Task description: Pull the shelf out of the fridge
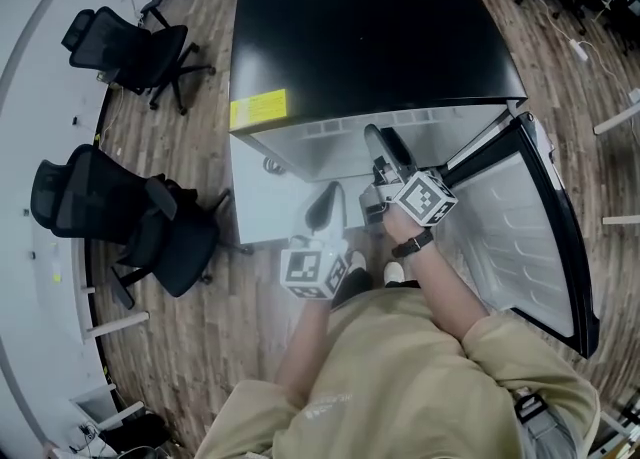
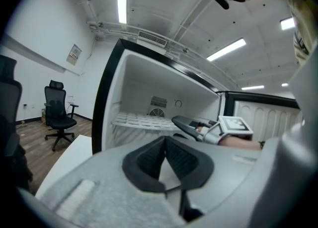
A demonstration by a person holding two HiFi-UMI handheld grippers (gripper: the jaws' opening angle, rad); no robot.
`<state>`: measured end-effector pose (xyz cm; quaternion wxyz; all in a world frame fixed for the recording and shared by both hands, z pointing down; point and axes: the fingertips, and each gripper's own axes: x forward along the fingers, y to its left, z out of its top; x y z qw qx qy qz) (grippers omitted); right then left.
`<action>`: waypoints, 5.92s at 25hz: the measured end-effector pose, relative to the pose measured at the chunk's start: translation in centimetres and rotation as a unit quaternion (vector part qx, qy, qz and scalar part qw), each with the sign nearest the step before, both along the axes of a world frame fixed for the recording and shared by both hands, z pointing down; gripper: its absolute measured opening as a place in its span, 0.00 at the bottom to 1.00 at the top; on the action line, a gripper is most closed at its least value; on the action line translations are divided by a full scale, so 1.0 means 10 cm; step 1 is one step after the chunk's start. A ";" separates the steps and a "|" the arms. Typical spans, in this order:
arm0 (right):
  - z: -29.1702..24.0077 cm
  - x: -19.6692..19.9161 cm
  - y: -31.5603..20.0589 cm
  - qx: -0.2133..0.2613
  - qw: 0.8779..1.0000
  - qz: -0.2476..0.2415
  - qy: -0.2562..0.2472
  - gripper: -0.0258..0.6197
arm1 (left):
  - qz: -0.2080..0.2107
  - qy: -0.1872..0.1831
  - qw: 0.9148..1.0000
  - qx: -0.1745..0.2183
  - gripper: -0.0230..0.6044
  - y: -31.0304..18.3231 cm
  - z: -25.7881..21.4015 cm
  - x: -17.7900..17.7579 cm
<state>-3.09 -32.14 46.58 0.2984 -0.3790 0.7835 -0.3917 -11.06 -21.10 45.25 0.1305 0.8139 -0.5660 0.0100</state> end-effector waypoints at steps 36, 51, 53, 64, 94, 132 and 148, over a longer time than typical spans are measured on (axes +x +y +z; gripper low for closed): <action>0.10 0.20 -0.72 -0.103 0.962 0.091 -0.236 0.08 | -0.018 0.017 1.000 -0.002 0.04 0.26 -0.04 -0.16; 0.11 0.24 -0.38 -0.133 0.957 0.090 -0.242 0.07 | -0.016 0.022 1.000 0.005 0.04 0.57 -0.08 -0.16; 0.10 0.25 -0.33 -0.134 0.957 0.090 -0.241 0.07 | -0.013 0.022 1.000 0.008 0.04 0.60 -0.10 -0.15; 0.13 0.31 0.15 -0.121 0.963 0.079 -0.226 0.07 | 0.006 0.031 0.999 0.008 0.04 0.69 -0.07 -0.08; 0.11 0.39 0.72 -0.136 0.965 0.059 -0.216 0.07 | -0.002 0.043 0.999 0.016 0.04 0.94 -0.13 -0.06; -0.19 0.48 1.68 -0.008 0.999 0.007 0.047 0.08 | -0.008 0.025 0.999 0.044 0.04 1.06 -0.45 -0.04; -0.56 0.38 1.63 0.147 0.940 0.029 0.307 0.08 | 0.010 0.004 0.999 0.034 0.04 0.72 -0.33 0.04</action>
